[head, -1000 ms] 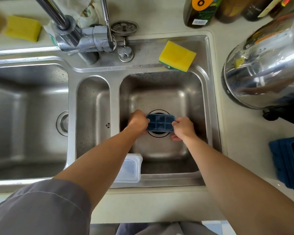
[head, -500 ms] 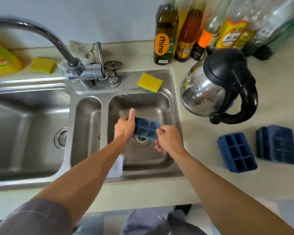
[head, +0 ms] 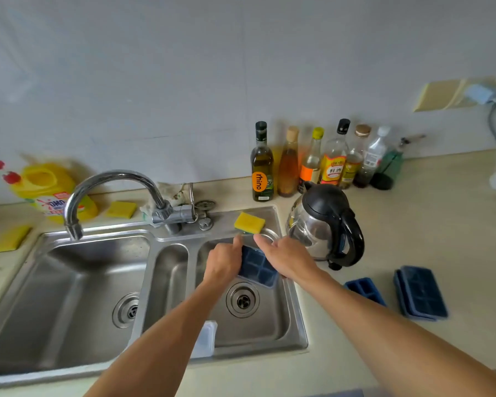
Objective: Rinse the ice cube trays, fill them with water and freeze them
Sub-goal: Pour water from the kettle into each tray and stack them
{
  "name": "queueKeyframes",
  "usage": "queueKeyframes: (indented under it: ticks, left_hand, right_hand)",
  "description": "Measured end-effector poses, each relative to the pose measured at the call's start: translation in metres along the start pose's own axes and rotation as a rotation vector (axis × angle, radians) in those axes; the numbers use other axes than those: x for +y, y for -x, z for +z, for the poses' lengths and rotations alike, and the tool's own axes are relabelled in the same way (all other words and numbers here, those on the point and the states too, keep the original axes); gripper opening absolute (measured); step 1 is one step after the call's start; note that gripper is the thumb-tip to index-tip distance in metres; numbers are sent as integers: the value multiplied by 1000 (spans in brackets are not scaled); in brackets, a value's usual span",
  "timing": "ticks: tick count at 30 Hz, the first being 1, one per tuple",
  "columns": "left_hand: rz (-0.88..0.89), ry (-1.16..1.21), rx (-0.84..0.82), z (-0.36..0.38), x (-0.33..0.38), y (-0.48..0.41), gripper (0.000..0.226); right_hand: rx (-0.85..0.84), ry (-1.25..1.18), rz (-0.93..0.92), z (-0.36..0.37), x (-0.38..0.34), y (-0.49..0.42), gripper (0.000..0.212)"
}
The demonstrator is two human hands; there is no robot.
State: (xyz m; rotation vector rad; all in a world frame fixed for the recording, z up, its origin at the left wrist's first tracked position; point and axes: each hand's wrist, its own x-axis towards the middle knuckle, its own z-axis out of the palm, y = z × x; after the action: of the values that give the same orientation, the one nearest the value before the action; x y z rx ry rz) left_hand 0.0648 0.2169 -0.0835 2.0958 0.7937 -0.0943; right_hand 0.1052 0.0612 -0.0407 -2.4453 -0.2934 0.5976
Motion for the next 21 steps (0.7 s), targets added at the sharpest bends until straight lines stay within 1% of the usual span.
queueKeyframes:
  ticks: [2,5,7,8,10,13,15,17,18,19,21]
  left_hand:
    - [38,-46,-8,-7,11,5,59]
    - [72,-79,-12,-15,19,7,59]
    - [78,-93,-23,-22,24,8,60]
    - [100,-136,-33,-25,26,7,59]
    - [125,-211,-37,-31,30,5,58]
    - [82,-76,-24,-42,40,7,66]
    - [104,9,27,-50,47,11,68]
    - [110,167,97,-54,50,15,63]
    - [84,272,113,-54,50,18,62]
    - [37,378,107,-51,50,22,62]
    - [-62,527,29,-40,49,29,61]
  right_hand:
    - [2,53,-28,-3,-6,0,65]
    - [-2,89,-75,-5,-8,1,55]
    - [19,45,-58,-5,-9,4,61]
    - [36,40,-50,-6,-10,5,63]
    - [56,33,-52,-6,-14,6,62]
    - [117,45,-74,-7,-21,3,63]
    - [175,49,-75,-7,-21,-3,59]
    - [227,-110,-4,-4,-23,-8,68]
    - [250,-196,47,-4,-26,-10,70]
    - [271,-261,82,-2,-29,-11,71]
    - [285,-332,98,5,-36,-14,70]
